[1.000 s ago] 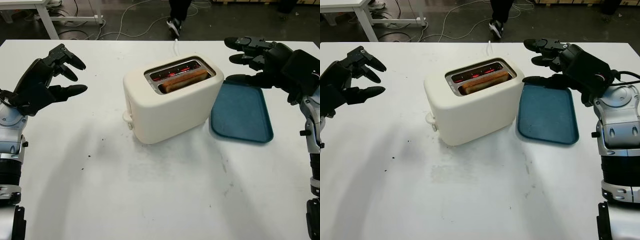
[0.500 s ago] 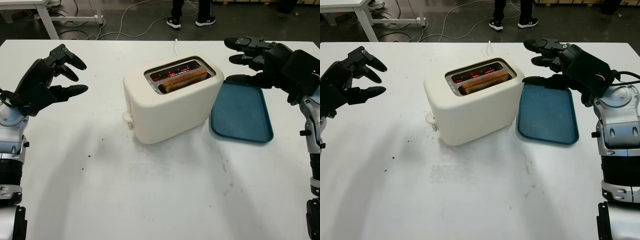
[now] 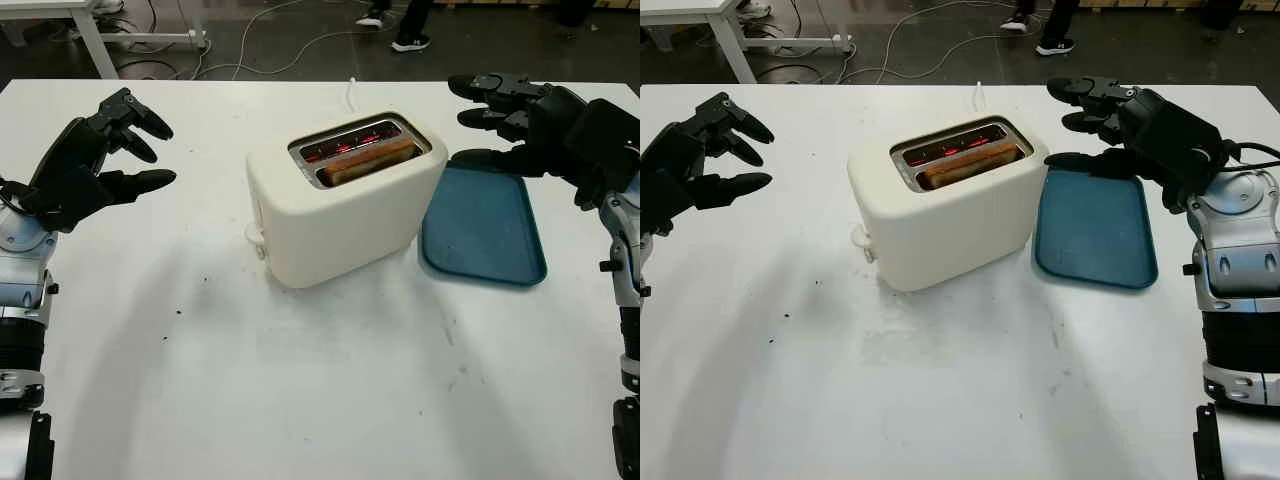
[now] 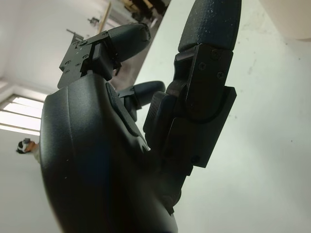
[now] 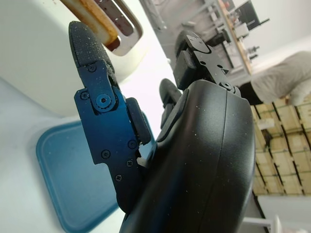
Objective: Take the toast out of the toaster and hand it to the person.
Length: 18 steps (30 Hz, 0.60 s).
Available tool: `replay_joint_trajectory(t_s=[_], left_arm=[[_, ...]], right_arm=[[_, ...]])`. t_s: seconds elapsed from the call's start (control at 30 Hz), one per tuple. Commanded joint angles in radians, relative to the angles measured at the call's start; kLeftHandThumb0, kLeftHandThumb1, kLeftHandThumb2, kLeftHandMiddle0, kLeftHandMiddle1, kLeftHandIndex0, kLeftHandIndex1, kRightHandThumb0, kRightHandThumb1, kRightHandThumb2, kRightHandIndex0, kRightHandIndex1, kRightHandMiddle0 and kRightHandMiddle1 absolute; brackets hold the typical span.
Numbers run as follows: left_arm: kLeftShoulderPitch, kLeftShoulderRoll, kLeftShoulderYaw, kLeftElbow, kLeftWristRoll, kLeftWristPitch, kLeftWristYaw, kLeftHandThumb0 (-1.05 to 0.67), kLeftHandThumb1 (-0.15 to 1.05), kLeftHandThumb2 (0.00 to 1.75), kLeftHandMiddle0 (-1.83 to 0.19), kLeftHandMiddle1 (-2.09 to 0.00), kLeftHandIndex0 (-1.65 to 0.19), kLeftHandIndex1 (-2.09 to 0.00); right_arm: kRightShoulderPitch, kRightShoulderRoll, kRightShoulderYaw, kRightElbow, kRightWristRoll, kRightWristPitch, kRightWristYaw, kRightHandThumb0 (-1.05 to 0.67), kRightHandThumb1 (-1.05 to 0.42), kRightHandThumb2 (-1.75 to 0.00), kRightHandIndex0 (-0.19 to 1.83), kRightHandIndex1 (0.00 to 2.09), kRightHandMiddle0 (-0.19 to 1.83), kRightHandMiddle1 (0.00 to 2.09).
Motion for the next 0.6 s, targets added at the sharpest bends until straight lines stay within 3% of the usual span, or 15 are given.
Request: replay_joint_trajectory(t_s=[0.0, 0.57], left_arm=[[0.002, 0.003, 0.006, -0.009, -0.003, -0.009, 0.004, -1.05, 0.92, 0.22, -0.11, -1.63, -0.09, -1.54], [-0.001, 0.006, 0.004, -0.005, 0.001, -0.012, 0.004, -1.05, 0.92, 0.24, -0.11, -1.63, -0.08, -1.53]], right_arm=[[-0.013, 0.002, -0.004, 0.001, 0.009, 0.004, 0.003, -0.65, -0.79, 0.00, 0.00, 0.51, 0.27, 0.00], [-0.018, 0.006, -0.006, 0.007, 0.033, 0.009, 0.010, -0.62, -0.79, 0.00, 0.00, 0.47, 0.25, 0.00]])
